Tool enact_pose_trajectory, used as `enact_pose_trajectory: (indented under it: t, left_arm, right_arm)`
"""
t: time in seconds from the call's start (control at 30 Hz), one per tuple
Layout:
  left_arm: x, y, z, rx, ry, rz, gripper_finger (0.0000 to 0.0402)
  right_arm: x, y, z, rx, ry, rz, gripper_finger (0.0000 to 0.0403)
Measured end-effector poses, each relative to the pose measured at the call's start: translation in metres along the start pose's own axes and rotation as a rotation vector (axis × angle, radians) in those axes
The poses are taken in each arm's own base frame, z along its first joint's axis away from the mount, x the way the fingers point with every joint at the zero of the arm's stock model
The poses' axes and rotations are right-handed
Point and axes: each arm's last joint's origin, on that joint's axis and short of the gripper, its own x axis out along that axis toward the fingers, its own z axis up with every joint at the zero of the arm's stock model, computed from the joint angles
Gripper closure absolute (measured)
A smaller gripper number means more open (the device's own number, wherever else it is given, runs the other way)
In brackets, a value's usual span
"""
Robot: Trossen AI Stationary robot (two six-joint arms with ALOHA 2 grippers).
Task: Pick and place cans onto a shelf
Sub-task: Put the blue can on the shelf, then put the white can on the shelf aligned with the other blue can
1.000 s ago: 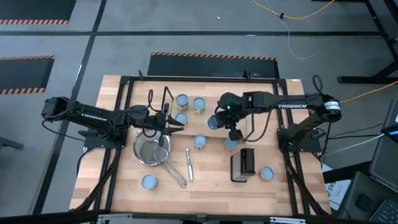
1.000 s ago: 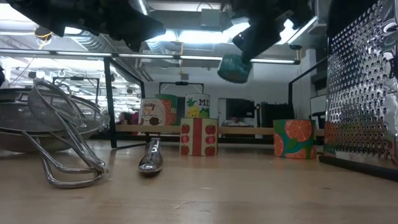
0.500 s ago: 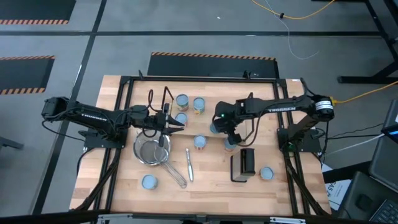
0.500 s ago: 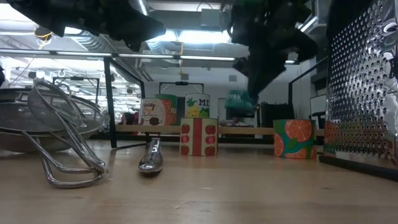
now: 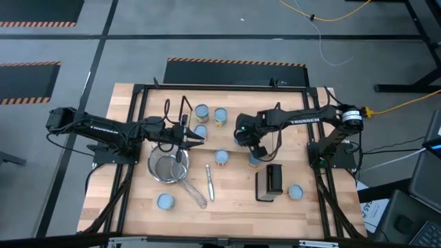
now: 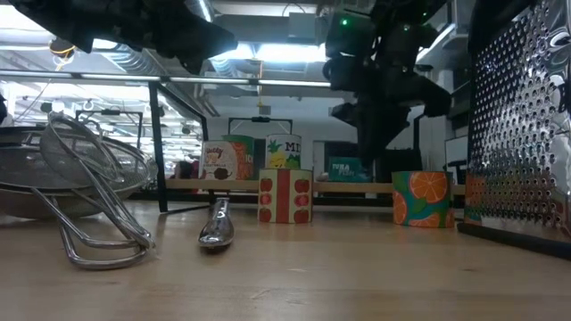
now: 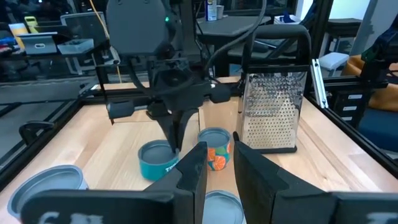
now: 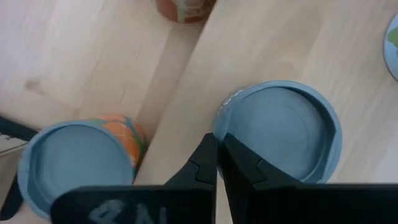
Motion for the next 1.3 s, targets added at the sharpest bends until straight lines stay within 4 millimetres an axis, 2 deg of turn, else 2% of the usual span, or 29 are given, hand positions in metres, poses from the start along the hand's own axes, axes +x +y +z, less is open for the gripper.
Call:
enact_pose_trajectory:
  t: [0.37,0.87,1.3]
  left_arm:
    - [0.0,0.0,0.0,0.0,0.0,0.0,0.0329]
    - [0.0,0.0,0.0,0.0,0.0,0.0,0.0329]
    - [0.0,0.0,0.0,0.0,0.0,0.0,0.0329]
  right_arm:
    - [-0.0007,-0.0025,-0.0014,0.013,-0.026,0.039,0.0385]
    - [-0.0004,-0.0025,-0.0014,0.013,-0.027,0.038,0.0321]
    - [-0.0056,-0.0019,0.0001,0.012,-0.017,0.044,0.0318]
